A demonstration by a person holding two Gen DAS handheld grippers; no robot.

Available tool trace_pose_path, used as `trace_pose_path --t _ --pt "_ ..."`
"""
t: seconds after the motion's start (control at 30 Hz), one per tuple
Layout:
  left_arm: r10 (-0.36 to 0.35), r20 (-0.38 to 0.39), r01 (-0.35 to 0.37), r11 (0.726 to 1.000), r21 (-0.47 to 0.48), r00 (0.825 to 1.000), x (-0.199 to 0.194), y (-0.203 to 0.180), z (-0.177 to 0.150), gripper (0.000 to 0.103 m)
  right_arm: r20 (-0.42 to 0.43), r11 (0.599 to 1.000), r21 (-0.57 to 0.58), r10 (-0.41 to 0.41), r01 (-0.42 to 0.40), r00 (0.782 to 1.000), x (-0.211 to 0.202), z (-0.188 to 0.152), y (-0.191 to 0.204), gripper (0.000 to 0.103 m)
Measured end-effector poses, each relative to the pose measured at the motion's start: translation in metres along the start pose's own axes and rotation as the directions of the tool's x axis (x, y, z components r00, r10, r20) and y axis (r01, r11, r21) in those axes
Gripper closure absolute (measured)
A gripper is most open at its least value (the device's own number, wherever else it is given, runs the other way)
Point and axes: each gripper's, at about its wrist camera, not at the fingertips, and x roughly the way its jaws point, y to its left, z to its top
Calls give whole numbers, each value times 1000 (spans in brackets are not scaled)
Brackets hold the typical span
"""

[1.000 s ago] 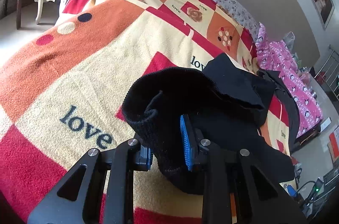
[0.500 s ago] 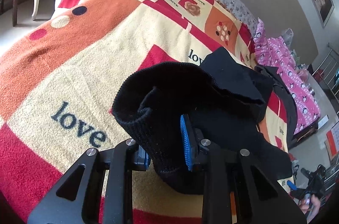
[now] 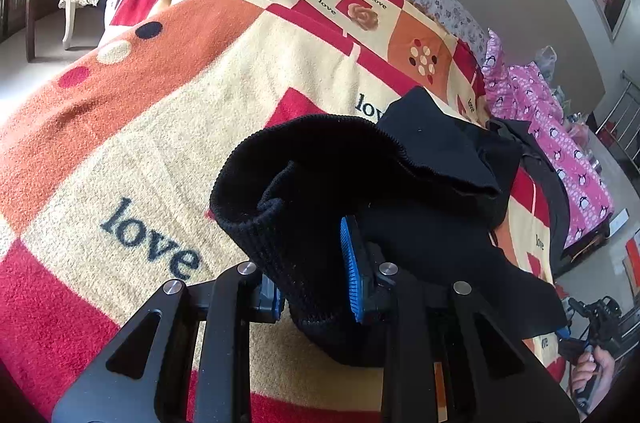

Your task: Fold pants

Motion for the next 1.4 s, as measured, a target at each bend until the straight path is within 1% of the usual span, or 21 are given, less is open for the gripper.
trace_pose_path --t 0.07,0.13,0.2,0.23,0.33,0.47,0.63,0.77,0.83,0.87,0.9,0.93,1.0,1.07,1.13,1.17,1.2,1.23,1.27,1.33,1.4 --pt "7 -5 -7 1000 1 1000 2 0 0 81 21 999 -26 -32 32 999 0 -7 -4 64" --pt "8 -17 -8 1000 -13 1000 4 4 1 81 44 999 -27 -35 36 998 -3 -9 -15 81" --pt "13 -6 -13 999 -37 1000 2 8 2 97 52 996 -77 -43 47 998 -4 -10 -22 93" --pt "14 -7 -14 999 -47 1000 2 10 2 97 56 992 -118 -45 51 997 -3 -11 -22 98" --pt "7 -8 -7 998 -67 1000 -9 13 0 98 78 971 -229 -59 76 995 -7 -15 -15 99" --pt "-3 1 3 997 -81 1000 -46 20 -17 98 69 952 -294 -63 81 996 -22 -24 -3 99" --pt "7 10 -6 993 -122 1000 -100 46 -41 98 -32 945 -323 -67 53 997 -45 -45 1 99" --pt "79 20 -76 990 -115 997 -113 68 -47 94 -109 951 -308 -74 37 991 -50 -68 -9 99" --pt "153 -24 -154 980 -125 988 -104 82 -49 81 -88 939 -323 -153 118 984 -44 -70 -16 99" --pt "164 -21 -166 979 -122 986 -103 86 -50 79 -43 931 -318 -201 177 979 -45 -66 -21 99" --pt "169 -5 -168 980 -110 986 -105 87 -49 77 -16 933 -311 -195 180 981 -47 -64 -22 99" --pt "212 5 -211 974 -89 977 -108 86 -49 69 47 909 -329 -256 257 966 -50 -60 -16 99" --pt "335 78 -334 942 -30 939 -117 75 -46 68 195 824 -395 -356 406 914 -55 -57 9 94" --pt "395 150 -399 917 -3 906 -124 65 -41 68 261 749 -515 -327 418 908 -48 -60 44 93" --pt "428 232 -440 898 0 873 -135 58 -38 67 297 607 -695 -244 384 923 -27 -78 94 88" --pt "439 279 -457 890 -2 854 -140 49 -38 68 279 517 -789 -180 332 943 -13 -93 119 74" --pt "432 310 -454 891 -1 847 -142 44 -37 68 243 443 -853 -128 275 961 0 -105 136 62" --pt "395 327 -421 907 9 859 -143 35 -38 66 191 349 -915 -74 205 979 19 -119 154 35" --pt "343 321 -373 927 34 883 -141 27 -40 60 165 270 -947 -48 172 985 36 -131 167 23" --pt "197 232 -236 959 154 952 -122 1 -47 56 100 86 -991 -58 105 993 85 -158 191 23" --pt "97 132 -131 950 283 987 -98 -25 -55 56 52 -52 -998 -148 45 988 135 -175 205 24"
